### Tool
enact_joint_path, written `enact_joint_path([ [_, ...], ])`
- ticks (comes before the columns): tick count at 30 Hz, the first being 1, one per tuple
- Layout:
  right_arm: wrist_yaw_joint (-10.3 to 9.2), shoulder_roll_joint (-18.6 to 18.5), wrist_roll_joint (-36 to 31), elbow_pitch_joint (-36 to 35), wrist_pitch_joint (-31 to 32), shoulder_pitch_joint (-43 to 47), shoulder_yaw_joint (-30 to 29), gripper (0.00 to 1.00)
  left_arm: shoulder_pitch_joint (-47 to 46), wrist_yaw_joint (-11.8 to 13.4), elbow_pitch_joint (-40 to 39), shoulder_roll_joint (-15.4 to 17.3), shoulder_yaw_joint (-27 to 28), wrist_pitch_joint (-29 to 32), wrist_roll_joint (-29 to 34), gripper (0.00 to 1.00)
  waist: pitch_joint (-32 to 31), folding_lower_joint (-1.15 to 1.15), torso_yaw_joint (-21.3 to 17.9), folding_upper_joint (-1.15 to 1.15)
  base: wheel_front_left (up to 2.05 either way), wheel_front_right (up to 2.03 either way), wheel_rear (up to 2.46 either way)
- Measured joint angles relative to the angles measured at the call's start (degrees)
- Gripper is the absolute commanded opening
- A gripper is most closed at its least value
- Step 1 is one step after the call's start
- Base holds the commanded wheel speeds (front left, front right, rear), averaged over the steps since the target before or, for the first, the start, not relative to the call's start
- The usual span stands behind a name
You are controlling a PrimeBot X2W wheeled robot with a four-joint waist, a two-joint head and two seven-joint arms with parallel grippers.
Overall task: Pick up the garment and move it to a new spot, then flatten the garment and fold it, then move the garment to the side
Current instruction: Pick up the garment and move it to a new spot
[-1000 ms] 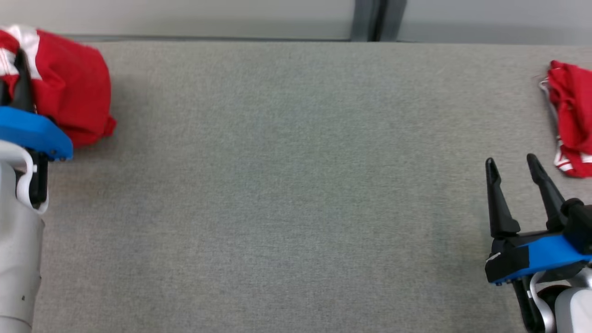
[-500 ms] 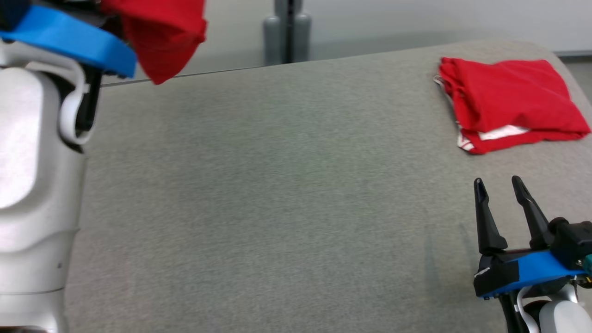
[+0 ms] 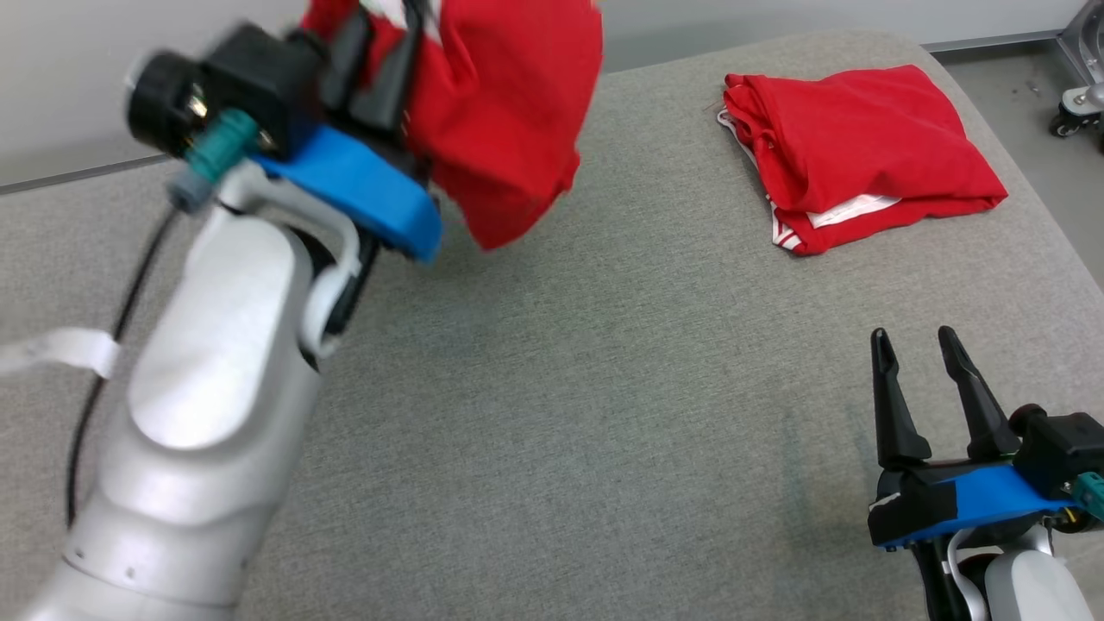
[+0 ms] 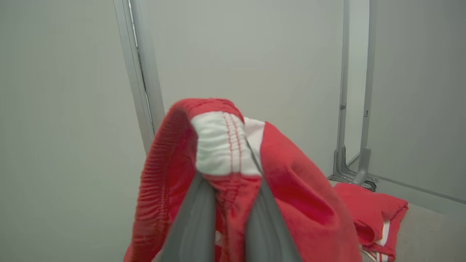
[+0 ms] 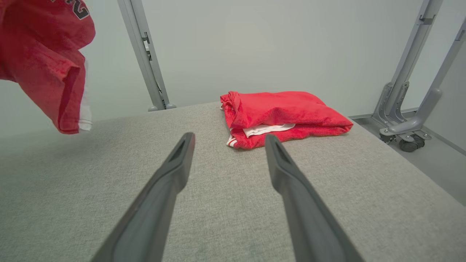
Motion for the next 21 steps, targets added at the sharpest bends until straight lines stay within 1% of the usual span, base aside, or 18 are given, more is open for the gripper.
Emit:
enact_joint_path([
  [5, 0.0, 0.01, -0.14, 0.71, -0.13, -0.24, 0.1, 1.0, 6.87, -0.01, 2.35, -1.67, -3.22, -1.74, -0.07, 0.0, 0.07, 0.0, 1.2, 0.0, 0.0, 0.0, 0.0],
  [10, 0.0, 0.02, -0.27, 1.26, -0.08, -1.09, 0.78, 1.0, 14.34, 0.29, 5.56, -2.59, -5.65, -3.99, -0.46, 0.0, -0.23, 0.0, 2.82, 0.0, 0.0, 0.0, 0.0],
  [18, 0.0, 0.02, -0.29, 2.68, 0.03, -0.84, 1.33, 1.0, 25.51, 0.4, 8.36, -5.02, -10.21, -6.62, -1.05, 0.0, -1.93, 0.0, 5.64, 0.0, 0.0, 0.0, 0.0],
  [19, 0.0, 0.03, -0.29, 2.75, 0.1, -0.75, 1.42, 1.0, 26.4, 0.43, 8.58, -5.21, -10.46, -6.78, -1.1, 0.39, -2.2, 0.0, 6.04, 0.0, 0.0, 0.0, 0.0],
  [20, 0.0, 0.03, -0.34, 2.78, 0.11, -0.65, 1.49, 1.0, 27.03, 0.78, 8.75, -5.3, -10.56, -7.12, -1.23, 1.0, -2.44, 0.0, 6.39, 0.0, 0.0, 0.0, 0.0],
  [21, 0.0, 0.04, -0.44, 2.94, 0.12, -0.5, 1.58, 1.0, 27.55, 1.19, 8.84, -5.33, -10.69, -7.46, -1.23, 1.0, -2.75, 0.0, 6.74, 0.0, 0.0, 0.0, 0.0],
])
